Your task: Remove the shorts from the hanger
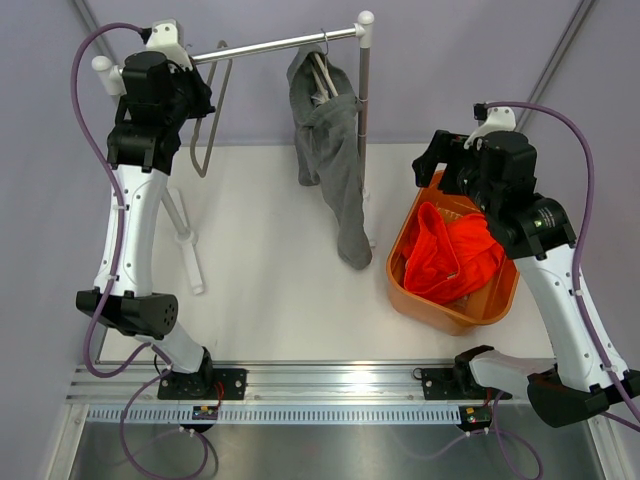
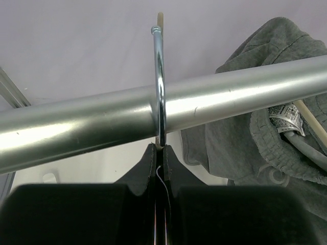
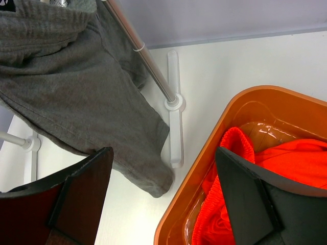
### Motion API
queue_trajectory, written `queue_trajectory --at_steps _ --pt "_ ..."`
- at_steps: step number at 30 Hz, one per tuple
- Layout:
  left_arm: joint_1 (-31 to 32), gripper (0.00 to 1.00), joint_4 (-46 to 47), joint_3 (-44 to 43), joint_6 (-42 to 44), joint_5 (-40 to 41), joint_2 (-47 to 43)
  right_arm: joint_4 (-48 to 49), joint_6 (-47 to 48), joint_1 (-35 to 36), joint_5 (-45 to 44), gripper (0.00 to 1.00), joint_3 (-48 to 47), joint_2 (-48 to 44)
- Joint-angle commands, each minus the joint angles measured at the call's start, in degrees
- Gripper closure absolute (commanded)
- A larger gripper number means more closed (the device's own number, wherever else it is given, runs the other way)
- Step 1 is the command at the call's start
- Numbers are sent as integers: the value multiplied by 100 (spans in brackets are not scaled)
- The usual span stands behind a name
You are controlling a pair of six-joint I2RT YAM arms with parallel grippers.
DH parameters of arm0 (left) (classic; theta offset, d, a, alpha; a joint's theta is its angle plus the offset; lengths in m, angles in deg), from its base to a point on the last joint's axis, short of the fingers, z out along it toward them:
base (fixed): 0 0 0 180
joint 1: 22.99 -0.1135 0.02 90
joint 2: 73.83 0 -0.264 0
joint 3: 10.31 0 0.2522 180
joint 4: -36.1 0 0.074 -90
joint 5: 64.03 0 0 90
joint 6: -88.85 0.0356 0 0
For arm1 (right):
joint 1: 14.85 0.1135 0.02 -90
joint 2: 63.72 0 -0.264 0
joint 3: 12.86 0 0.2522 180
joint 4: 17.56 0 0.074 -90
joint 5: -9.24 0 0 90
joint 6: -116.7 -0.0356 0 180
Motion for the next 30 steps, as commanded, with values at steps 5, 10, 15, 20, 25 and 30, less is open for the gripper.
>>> queue_trajectory --at_steps 5,10,15,20,25,30 --pt "-78 97 306 176 46 219 -195 98 -7 -52 107 11 30 -190" --pt "-78 96 262 220 72 237 -239 63 -7 -52 133 11 21 -199" --pt "-78 90 253 255 99 246 -362 36 -7 -52 142 11 12 -234" --pt "-78 86 209 246 134 228 -468 1 1 -52 151 10 4 -295" --pt "-78 83 183 299 151 263 -582 -43 19 -52 151 10 -40 -330" --pt "-78 81 130 352 160 307 -749 -69 28 -52 142 10 -32 -374"
